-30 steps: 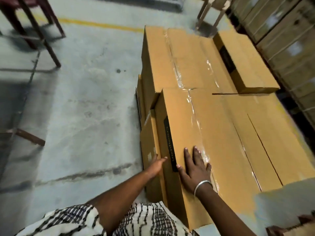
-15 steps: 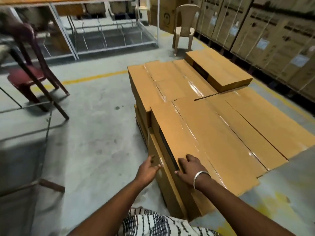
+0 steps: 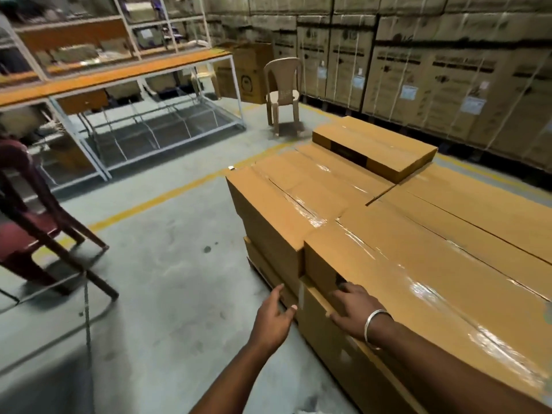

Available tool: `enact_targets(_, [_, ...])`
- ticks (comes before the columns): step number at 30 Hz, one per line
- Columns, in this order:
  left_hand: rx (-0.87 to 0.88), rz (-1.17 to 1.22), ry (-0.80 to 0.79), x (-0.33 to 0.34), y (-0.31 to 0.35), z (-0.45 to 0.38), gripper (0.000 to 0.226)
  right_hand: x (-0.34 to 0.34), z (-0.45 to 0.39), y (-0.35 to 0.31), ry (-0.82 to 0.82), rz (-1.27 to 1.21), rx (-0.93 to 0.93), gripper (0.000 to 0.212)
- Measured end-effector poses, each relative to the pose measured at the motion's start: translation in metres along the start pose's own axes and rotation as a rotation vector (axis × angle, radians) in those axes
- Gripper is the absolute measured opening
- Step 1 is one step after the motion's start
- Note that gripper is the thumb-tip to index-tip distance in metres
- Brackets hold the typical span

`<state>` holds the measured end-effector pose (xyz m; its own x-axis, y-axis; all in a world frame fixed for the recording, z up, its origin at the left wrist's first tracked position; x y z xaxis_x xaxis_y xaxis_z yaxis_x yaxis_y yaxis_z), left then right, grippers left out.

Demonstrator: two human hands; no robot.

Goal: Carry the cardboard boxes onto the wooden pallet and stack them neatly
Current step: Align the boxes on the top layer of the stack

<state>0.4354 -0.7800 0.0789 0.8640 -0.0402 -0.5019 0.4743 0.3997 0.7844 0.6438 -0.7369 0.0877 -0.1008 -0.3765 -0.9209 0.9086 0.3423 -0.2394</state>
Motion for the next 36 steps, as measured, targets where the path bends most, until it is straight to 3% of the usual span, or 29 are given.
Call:
enact_targets(8, [0.112,-0.093,-0.033,-0.075,-0.007,-0.066,0.057,-0.012,-0.052,-0.057,0.018,-0.056,0.077,0.058])
enact_targets(15, [0.174,-0.158,-0.143,-0.091,0.004,-0.142,0.061,-0.036,-0.113,-0.052,0.054,-0.091,0.169,0.051])
enact_targets(23, [0.227,-0.392,-0.222,-0.117,0.025,-0.265,0.062,-0.048,-0.220,-0.027,0.105,-0.163,0.225,0.061])
enact_targets(30, [0.300,-0.600,-0.303,-0.132,0.041,-0.358,0.062,-0.040,-0.275,-0.005,-0.060,-0.023,0.316,0.093])
enact_targets(33, [0.384,-0.847,-0.339,-0.129,0.050,-0.400,0.071,-0.032,-0.285,0.003,-0.121,-0.006,0.387,0.117])
enact_targets(36, [0.449,-1.123,-0.330,-0.129,0.056,-0.445,0.088,-0.019,-0.290,0.005,-0.150,0.009,0.451,0.124])
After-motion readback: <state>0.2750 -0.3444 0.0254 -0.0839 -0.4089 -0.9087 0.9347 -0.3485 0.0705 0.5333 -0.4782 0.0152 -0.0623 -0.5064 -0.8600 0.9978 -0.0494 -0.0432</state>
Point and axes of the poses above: each hand's wrist, its own z-axis away from the middle knuckle, its own x-axis out of the palm, y = z × x, the point moved 3 cm from there along -z, towards the middle knuckle, and after that the axes turned 6 degrees about -x, right-handed, at the moved point
